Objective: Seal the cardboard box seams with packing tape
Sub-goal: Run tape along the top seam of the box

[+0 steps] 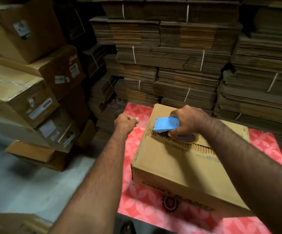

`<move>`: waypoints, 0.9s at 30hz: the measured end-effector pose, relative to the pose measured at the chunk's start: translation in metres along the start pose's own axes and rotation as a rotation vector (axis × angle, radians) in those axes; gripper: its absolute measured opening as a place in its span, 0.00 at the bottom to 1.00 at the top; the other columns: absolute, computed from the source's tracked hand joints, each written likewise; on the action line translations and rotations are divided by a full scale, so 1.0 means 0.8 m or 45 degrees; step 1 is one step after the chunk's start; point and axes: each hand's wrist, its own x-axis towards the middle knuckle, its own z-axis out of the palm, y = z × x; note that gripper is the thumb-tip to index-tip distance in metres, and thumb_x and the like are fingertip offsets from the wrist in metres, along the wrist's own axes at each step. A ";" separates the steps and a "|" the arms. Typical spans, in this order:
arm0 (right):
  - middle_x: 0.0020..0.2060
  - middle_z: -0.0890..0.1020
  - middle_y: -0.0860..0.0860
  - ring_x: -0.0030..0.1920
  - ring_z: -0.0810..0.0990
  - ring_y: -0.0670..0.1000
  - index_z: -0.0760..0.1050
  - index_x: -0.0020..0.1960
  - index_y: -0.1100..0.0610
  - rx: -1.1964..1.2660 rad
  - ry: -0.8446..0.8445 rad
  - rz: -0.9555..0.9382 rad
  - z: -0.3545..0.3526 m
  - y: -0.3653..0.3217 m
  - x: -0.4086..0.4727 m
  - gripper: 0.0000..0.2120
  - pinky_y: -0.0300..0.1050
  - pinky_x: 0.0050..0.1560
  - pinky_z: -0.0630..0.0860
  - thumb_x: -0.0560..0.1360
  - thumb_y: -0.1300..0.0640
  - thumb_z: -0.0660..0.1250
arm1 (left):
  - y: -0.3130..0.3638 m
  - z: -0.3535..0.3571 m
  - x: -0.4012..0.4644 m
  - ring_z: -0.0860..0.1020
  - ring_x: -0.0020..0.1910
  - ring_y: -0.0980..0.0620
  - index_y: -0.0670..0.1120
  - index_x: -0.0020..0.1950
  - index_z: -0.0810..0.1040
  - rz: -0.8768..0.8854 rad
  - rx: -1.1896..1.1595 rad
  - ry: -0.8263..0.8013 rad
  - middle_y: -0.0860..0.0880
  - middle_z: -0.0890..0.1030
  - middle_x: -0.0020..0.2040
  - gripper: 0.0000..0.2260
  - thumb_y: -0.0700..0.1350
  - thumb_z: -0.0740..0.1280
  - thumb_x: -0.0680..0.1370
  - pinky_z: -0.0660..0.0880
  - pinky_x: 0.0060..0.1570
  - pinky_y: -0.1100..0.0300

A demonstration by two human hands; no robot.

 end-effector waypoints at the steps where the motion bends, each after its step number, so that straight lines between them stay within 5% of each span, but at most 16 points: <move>1: 0.49 0.80 0.45 0.49 0.78 0.49 0.74 0.63 0.46 -0.012 -0.024 0.009 0.000 -0.003 0.004 0.32 0.51 0.48 0.80 0.65 0.31 0.71 | -0.004 0.002 0.003 0.72 0.27 0.54 0.44 0.35 0.82 -0.011 -0.007 -0.023 0.51 0.78 0.29 0.12 0.49 0.74 0.75 0.70 0.34 0.64; 7: 0.47 0.79 0.43 0.48 0.78 0.49 0.74 0.62 0.44 -0.087 -0.077 0.015 -0.003 -0.005 0.012 0.31 0.49 0.46 0.79 0.65 0.31 0.70 | -0.036 0.013 0.005 0.64 0.24 0.54 0.41 0.37 0.81 -0.090 -0.215 -0.183 0.51 0.77 0.28 0.11 0.45 0.72 0.77 0.59 0.25 0.65; 19: 0.47 0.80 0.43 0.49 0.78 0.47 0.73 0.63 0.45 -0.158 -0.194 0.086 -0.002 -0.023 0.016 0.30 0.49 0.44 0.79 0.66 0.33 0.71 | -0.046 0.016 0.005 0.65 0.27 0.52 0.44 0.34 0.80 -0.150 -0.220 -0.305 0.45 0.81 0.35 0.12 0.45 0.72 0.77 0.61 0.28 0.63; 27: 0.45 0.79 0.43 0.46 0.78 0.47 0.73 0.62 0.45 -0.210 -0.212 0.095 0.000 -0.029 0.019 0.28 0.49 0.45 0.80 0.67 0.34 0.71 | -0.053 0.034 -0.013 0.67 0.22 0.56 0.46 0.41 0.84 -0.271 -0.360 -0.321 0.52 0.81 0.31 0.02 0.43 0.73 0.74 0.61 0.25 0.66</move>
